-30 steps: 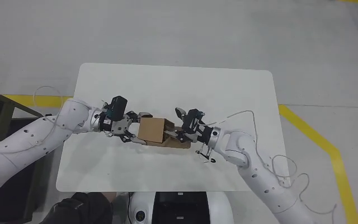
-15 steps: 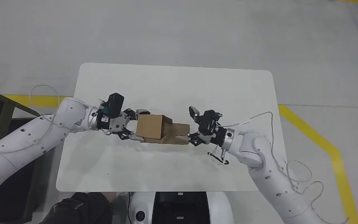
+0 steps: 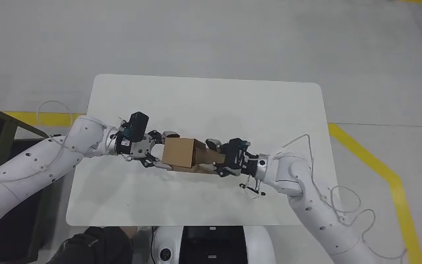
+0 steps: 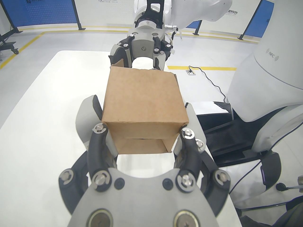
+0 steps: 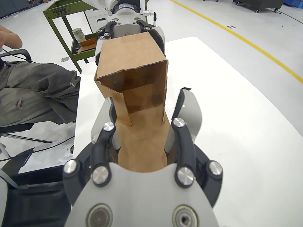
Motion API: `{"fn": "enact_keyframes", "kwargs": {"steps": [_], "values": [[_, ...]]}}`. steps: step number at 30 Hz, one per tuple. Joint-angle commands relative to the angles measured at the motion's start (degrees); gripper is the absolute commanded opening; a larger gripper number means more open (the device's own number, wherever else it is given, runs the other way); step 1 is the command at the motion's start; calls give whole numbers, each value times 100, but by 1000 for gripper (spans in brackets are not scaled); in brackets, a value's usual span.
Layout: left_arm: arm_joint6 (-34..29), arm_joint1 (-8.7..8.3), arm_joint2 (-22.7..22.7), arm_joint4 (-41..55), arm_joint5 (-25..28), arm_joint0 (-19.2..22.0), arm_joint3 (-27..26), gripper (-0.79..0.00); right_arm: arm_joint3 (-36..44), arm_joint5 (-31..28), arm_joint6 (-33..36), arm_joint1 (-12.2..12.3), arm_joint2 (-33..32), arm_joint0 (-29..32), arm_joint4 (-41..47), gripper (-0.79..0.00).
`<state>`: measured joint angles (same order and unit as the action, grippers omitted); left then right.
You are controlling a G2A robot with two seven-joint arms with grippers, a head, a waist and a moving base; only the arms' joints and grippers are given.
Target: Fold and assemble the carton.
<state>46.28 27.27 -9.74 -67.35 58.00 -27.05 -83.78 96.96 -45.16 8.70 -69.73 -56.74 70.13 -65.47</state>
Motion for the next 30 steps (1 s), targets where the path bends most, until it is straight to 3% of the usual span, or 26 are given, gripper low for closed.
{"fn": "enact_keyframes", "kwargs": {"steps": [1,17,30], "values": [[0,-3,0,12,0,-1,4,-231,-11,-26,-33,0,33,-10,-40,-446],[0,-9,0,-4,0,-42,-46,-222,-30,33,-159,-34,337,-148,-251,-613],[0,-26,0,7,0,-27,-74,-215,-49,102,-91,-75,562,-297,-237,-616]]}}
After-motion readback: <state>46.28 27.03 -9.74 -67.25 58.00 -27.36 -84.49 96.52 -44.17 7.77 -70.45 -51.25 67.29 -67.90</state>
